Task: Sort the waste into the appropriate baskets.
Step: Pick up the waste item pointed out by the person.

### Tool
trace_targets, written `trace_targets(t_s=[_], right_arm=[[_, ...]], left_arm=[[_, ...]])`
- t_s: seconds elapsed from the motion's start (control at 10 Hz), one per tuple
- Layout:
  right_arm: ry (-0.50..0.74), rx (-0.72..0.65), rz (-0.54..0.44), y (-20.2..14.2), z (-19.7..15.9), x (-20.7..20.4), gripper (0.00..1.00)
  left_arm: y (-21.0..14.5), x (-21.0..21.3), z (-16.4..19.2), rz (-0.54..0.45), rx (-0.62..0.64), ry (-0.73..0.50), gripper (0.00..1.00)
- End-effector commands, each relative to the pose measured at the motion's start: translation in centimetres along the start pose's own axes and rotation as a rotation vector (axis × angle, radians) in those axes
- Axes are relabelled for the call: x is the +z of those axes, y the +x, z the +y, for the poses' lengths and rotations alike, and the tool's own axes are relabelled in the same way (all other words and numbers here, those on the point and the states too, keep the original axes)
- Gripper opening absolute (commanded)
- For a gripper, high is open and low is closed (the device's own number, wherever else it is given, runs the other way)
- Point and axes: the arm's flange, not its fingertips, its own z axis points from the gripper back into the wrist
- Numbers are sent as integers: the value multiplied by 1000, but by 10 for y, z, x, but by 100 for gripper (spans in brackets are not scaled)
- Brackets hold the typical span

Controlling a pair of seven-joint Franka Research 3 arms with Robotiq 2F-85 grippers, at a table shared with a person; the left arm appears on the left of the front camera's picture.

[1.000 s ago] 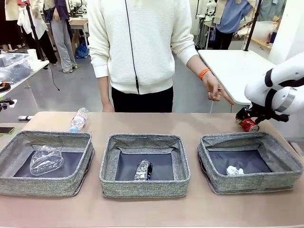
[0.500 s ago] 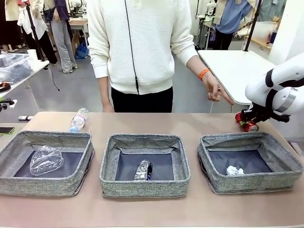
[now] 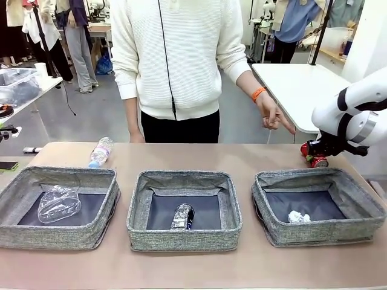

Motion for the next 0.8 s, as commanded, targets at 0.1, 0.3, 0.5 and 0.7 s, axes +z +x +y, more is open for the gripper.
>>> trace_targets(t_s=[0.1, 0.3, 0.5, 0.7], right_arm=[[45, 8, 6, -7, -8, -4, 26], [43, -3, 5, -7, -9, -4, 26], [60, -9, 15, -8, -8, -2, 26], [140, -18, 54, -11, 4, 35, 26]], left_arm=[[-3, 0, -2, 0, -1, -1, 100], [-3, 0, -2, 0, -1, -1, 100], [-3, 0, -2, 0, -1, -1, 100], [-3, 0, -2, 0, -1, -1, 100]])
